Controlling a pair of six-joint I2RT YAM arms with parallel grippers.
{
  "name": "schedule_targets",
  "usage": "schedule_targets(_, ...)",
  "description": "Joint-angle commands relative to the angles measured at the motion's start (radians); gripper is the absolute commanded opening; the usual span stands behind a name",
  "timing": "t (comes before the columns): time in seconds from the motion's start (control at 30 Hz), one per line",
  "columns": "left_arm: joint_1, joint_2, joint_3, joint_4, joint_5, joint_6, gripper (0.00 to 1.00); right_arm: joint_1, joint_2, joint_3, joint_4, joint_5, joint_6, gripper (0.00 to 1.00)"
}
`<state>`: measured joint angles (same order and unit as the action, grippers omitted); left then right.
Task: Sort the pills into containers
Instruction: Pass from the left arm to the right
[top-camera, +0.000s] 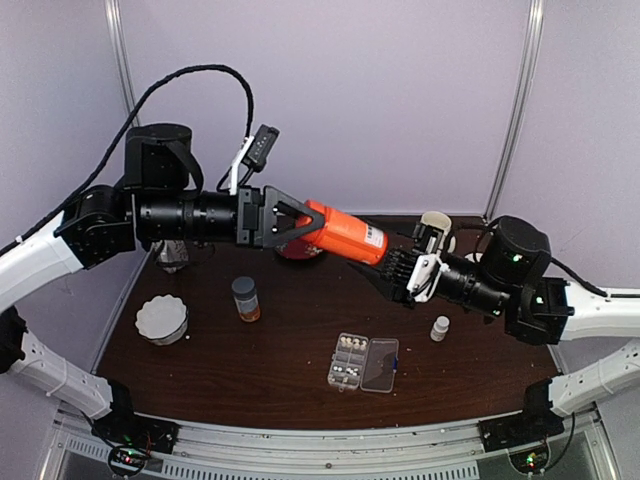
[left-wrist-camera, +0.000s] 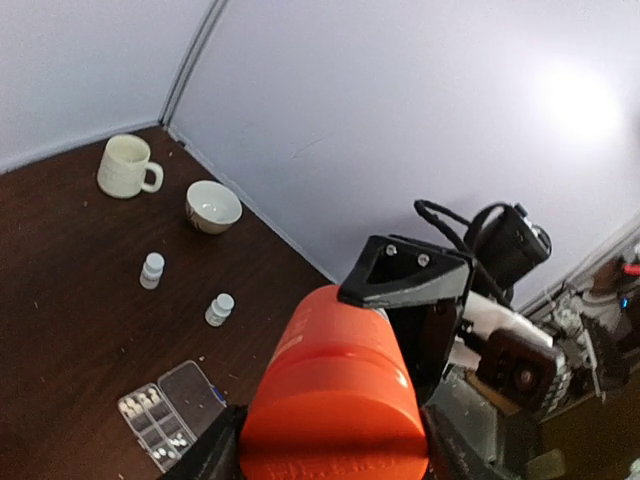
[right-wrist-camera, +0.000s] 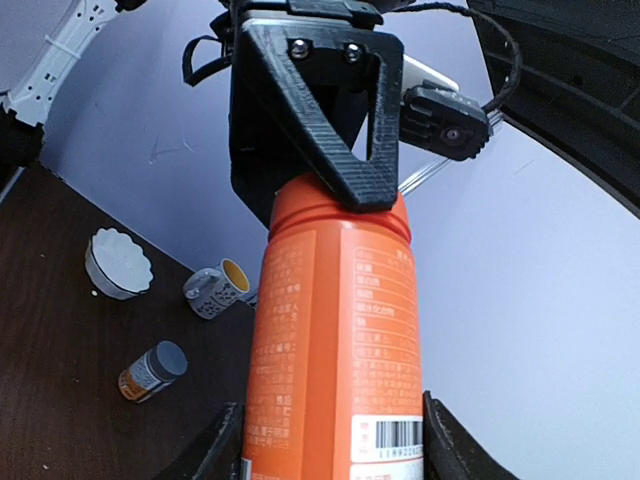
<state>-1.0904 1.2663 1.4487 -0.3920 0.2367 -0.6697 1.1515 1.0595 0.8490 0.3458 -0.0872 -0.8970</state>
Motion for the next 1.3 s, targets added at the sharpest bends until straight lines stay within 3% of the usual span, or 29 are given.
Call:
schedule_targets(0.0, -0.004, -0.036, 0.014, 0.057, -0.096, -0.412, 0.00, 0.013, 0.055, -0.071, 0.090, 0.207, -0.172, 0.00)
schedule_targets(0.2, 0.003, -0.068, -0.080, 0.114, -0.106, -0.738, 0.00, 0.024, 0.077, -0.103, 0.142, 0.262, -0.274, 0.00)
schedule_targets(0.43, 0.004, -0.119, -0.176, 0.186, -0.146, -0.875, 0.00, 0.030, 0.078, -0.133, 0.142, 0.304, -0.319, 0.00)
schedule_targets(0.47, 0.004, -0.120, -0.186, 0.204, -0.145, -0.877, 0.04, 0.030, 0.072, -0.131, 0.135, 0.301, -0.289, 0.00)
schedule_targets(0.5, 0.005, -0.117, -0.188, 0.220, -0.140, -0.864, 0.21, 0.028, 0.063, -0.119, 0.100, 0.277, -0.240, 0.00)
schedule_targets(0.53, 0.006, -0.115, -0.180, 0.225, -0.138, -0.829, 0.48, 0.024, 0.049, -0.101, 0.043, 0.238, -0.196, 0.00)
schedule_targets(0.57, 0.005, -0.110, -0.160, 0.210, -0.140, -0.781, 0.77, 0.019, 0.036, -0.086, -0.002, 0.195, -0.146, 0.00)
schedule_targets(0.6, 0.004, -0.105, -0.128, 0.168, -0.150, -0.729, 0.96, 0.015, 0.024, -0.079, -0.024, 0.157, -0.103, 0.00)
schedule_targets(0.73, 0.004, -0.126, -0.061, 0.036, -0.257, -0.566, 0.98, 0.014, -0.028, -0.085, -0.061, 0.051, 0.004, 0.00)
schedule_targets(0.9, 0.013, -0.223, -0.099, -0.019, -0.405, -0.407, 0.98, 0.011, -0.082, -0.084, -0.132, 0.008, 0.101, 0.00)
schedule_targets(0.97, 0.015, -0.249, -0.108, -0.006, -0.423, -0.268, 0.97, 0.009, -0.102, -0.083, -0.166, -0.026, 0.154, 0.00)
schedule_targets(1.1, 0.015, -0.287, -0.172, 0.144, -0.287, 0.272, 0.98, -0.004, -0.124, -0.051, -0.233, -0.118, 0.303, 0.00)
schedule_targets(1.2, 0.014, -0.324, -0.261, 0.240, -0.044, 0.684, 0.98, -0.015, -0.123, -0.008, -0.291, -0.189, 0.426, 0.00)
schedule_targets(1.27, 0.015, -0.326, -0.292, 0.214, 0.122, 0.959, 0.98, -0.023, -0.113, 0.032, -0.336, -0.238, 0.506, 0.00)
